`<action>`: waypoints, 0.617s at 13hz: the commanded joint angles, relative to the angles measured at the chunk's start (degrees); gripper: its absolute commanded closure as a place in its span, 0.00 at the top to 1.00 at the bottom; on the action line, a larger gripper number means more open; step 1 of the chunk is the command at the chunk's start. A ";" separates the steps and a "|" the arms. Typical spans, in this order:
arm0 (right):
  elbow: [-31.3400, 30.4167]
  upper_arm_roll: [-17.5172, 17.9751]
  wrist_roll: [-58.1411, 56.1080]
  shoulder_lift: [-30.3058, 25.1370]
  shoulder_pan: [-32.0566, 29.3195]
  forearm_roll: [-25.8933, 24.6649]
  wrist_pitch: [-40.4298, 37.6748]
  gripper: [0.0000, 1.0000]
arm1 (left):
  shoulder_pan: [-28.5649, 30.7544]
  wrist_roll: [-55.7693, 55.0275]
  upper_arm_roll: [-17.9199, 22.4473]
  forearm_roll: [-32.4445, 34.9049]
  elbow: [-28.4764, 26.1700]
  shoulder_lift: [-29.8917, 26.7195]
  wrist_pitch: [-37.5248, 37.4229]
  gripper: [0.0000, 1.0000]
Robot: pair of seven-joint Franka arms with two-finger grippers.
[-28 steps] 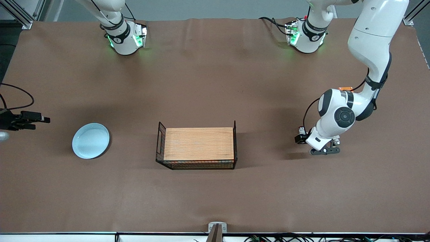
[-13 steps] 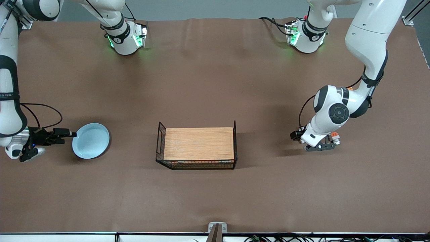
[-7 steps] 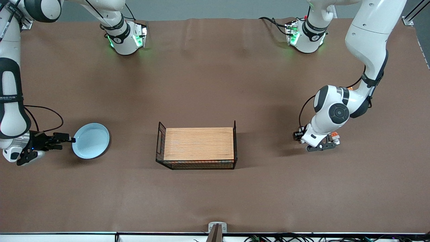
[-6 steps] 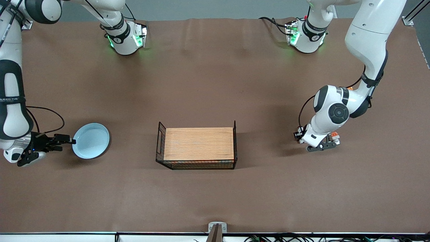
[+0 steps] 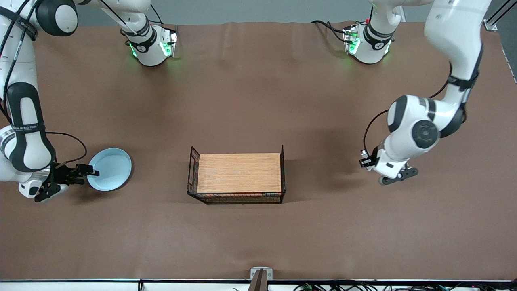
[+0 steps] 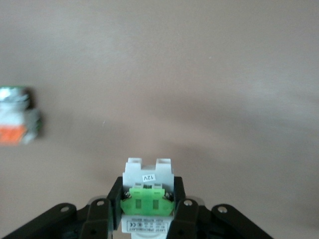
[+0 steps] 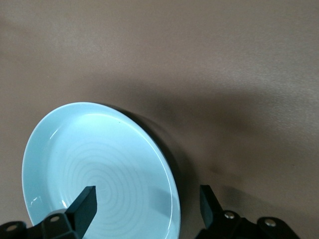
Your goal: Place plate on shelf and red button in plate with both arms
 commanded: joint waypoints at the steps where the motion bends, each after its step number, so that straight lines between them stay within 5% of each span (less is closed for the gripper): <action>1: -0.73 -0.20 -1.50 -0.45 0.42 1.05 0.49 0.80 | 0.32 -9.10 -0.13 -3.34 9.27 -4.56 -15.77 0.00; 4: -0.99 -0.20 -1.50 -0.45 0.69 0.70 0.58 0.59 | -0.30 -20.02 -1.52 -3.43 18.69 -5.79 -27.83 0.00; 8: -2.04 -0.20 -2.64 -0.45 0.77 0.69 2.94 0.57 | -0.21 -23.04 -4.26 -4.91 22.14 -9.66 -34.01 0.00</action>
